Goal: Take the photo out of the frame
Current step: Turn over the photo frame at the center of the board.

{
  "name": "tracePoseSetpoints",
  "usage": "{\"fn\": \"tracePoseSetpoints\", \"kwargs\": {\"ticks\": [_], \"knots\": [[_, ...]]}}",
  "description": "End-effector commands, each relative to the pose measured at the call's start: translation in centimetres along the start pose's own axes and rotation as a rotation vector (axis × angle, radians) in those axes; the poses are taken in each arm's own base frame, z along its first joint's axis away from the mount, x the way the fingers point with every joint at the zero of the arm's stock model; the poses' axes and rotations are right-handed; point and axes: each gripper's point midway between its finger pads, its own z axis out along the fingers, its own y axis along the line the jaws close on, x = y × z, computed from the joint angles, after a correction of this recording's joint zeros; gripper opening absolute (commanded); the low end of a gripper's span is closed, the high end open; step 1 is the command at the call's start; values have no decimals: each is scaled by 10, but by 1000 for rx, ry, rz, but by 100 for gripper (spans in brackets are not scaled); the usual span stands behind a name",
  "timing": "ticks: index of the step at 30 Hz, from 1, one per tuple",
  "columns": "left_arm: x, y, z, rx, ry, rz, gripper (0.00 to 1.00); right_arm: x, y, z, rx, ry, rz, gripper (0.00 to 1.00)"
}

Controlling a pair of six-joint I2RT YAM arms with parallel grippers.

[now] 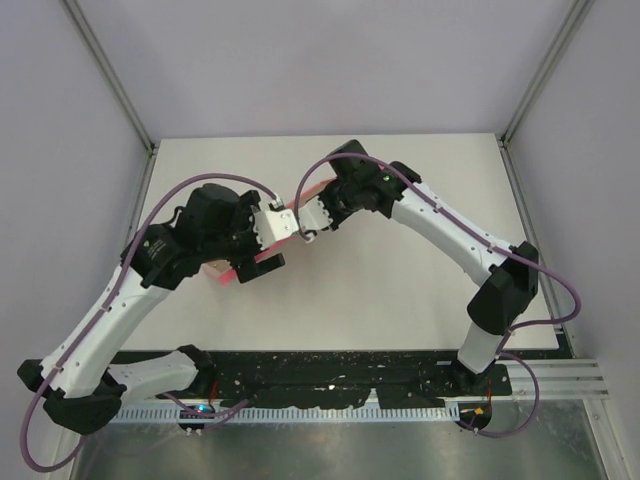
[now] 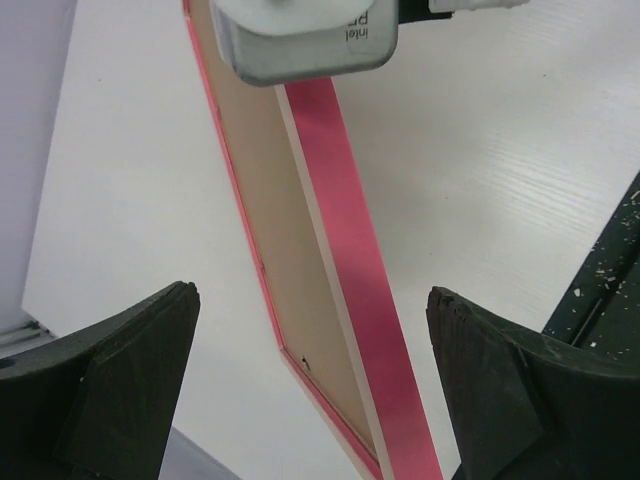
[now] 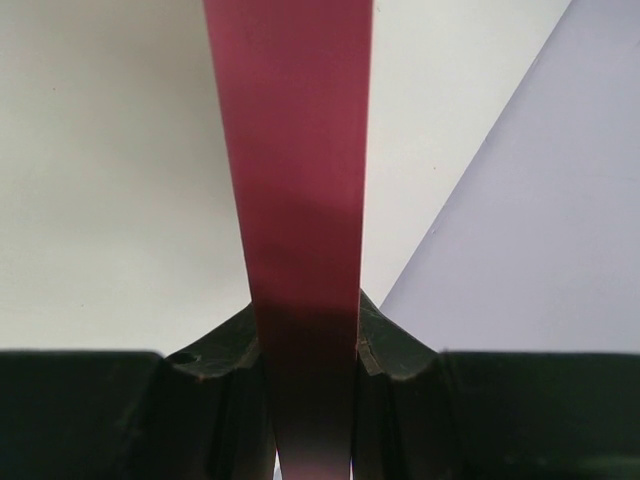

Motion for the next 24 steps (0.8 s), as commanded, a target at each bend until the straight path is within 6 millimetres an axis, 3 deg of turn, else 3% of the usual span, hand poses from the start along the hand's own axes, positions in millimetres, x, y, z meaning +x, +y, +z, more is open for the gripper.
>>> {"fn": "tracePoseSetpoints", "kwargs": {"ticks": [1, 10, 18, 24], "knots": [[3, 22, 13, -143, 101, 66, 100, 0, -12, -4, 44, 0, 94, 8], [18, 2, 42, -82, 159, 82, 96, -5, -17, -9, 60, -47, 150, 8], [-1, 0, 7, -93, 0, 80, 100, -29, -17, -34, 48, -257, 274, 8], [4, -14, 17, -6, 7, 140, 100, -44, -9, -45, 7, -338, 305, 8]]}}
